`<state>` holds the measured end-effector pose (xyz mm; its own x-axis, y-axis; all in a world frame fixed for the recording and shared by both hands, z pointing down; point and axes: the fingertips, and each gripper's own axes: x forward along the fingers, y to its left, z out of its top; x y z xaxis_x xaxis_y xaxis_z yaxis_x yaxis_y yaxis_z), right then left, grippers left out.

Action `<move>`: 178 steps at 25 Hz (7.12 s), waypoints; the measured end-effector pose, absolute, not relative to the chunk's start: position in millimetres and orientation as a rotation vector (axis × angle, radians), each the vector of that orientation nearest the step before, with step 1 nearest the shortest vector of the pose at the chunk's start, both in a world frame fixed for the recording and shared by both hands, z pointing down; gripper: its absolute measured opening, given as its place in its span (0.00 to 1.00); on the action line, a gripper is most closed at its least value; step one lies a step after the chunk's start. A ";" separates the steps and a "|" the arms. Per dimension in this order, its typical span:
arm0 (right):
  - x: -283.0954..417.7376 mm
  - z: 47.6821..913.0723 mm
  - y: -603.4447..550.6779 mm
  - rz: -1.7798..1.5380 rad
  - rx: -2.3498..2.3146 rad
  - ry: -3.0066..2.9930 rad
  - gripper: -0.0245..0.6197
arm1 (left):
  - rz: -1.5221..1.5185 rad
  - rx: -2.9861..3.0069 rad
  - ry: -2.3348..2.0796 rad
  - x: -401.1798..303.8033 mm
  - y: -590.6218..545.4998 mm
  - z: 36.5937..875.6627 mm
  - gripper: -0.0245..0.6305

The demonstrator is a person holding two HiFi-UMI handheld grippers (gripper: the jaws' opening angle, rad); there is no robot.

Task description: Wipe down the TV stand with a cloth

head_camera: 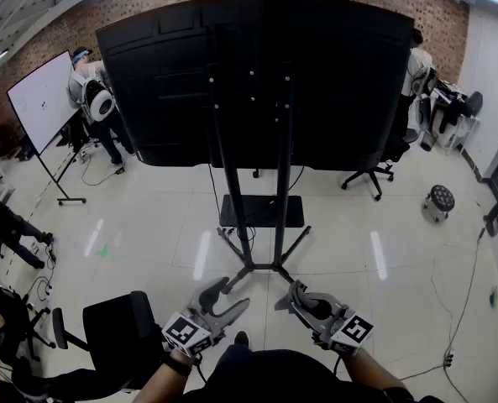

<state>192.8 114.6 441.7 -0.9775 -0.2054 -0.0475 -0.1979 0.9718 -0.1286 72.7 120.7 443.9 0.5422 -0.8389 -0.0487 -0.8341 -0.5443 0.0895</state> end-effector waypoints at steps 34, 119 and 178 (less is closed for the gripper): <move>11.9 336.9 -147.4 0.232 -0.591 2.977 0.07 | -0.227 2.994 -1.185 -77.4 -144.7 358.8 0.53; -61.9 -23.4 -377.6 2.226 -1.128 2.644 0.07 | -0.340 3.358 -1.508 -48.3 -282.4 15.3 0.52; -79.0 347.2 -386.0 2.992 -1.143 2.597 0.07 | -0.113 2.990 -1.406 -83.8 -287.3 293.6 0.50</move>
<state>-79.0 -386.0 347.2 -0.4360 -0.8750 0.2107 0.3316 0.0615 0.9414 -83.8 -287.3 293.6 0.6383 -0.7585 -0.1314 -0.7697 -0.6271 -0.1196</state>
